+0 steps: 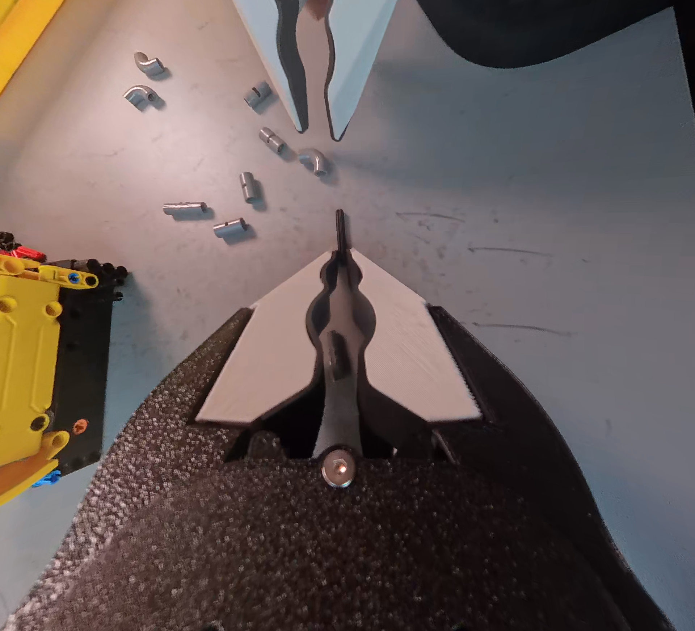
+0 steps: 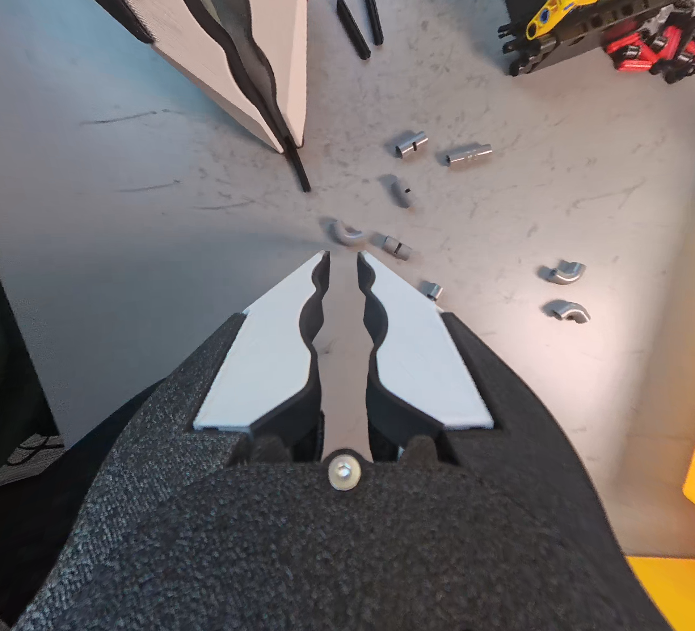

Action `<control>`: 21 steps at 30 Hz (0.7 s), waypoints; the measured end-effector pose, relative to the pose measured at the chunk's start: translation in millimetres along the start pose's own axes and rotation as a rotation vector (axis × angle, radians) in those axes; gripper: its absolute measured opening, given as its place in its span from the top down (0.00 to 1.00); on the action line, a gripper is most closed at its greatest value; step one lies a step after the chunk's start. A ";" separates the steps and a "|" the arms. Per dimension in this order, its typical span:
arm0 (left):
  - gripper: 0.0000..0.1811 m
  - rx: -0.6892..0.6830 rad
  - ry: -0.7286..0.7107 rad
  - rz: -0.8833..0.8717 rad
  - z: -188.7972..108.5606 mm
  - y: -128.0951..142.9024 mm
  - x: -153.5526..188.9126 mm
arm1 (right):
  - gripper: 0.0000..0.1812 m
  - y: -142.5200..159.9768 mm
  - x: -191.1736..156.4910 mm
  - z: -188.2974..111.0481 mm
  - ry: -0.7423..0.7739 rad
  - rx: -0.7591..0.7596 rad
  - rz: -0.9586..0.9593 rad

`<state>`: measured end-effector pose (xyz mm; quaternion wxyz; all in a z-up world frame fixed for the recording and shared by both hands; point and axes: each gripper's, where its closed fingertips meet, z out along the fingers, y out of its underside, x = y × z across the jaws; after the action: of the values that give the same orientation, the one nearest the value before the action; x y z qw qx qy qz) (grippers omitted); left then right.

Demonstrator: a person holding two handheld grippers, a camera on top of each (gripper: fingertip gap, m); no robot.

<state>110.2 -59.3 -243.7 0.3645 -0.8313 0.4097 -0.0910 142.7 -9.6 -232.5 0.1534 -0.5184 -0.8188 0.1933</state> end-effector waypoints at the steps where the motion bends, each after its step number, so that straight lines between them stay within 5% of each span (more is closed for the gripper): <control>1: 0.99 -0.003 0.007 0.002 -1.7 1.5 1.1 | 0.91 -0.2 0.5 2.8 -0.009 0.005 0.005; 10: 0.98 -0.003 0.087 -0.005 -17.6 15.6 16.3 | 0.89 -5.8 -0.6 13.7 -0.049 0.089 -0.126; 21: 0.95 0.017 0.082 -0.036 -17.6 15.0 16.5 | 0.89 -6.3 -2.8 15.6 -0.192 0.008 -0.219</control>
<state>103.7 -87.0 -243.7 0.3527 -0.8310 0.4083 -0.1351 131.8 -17.0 -243.4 0.0966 -0.4043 -0.8806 0.2272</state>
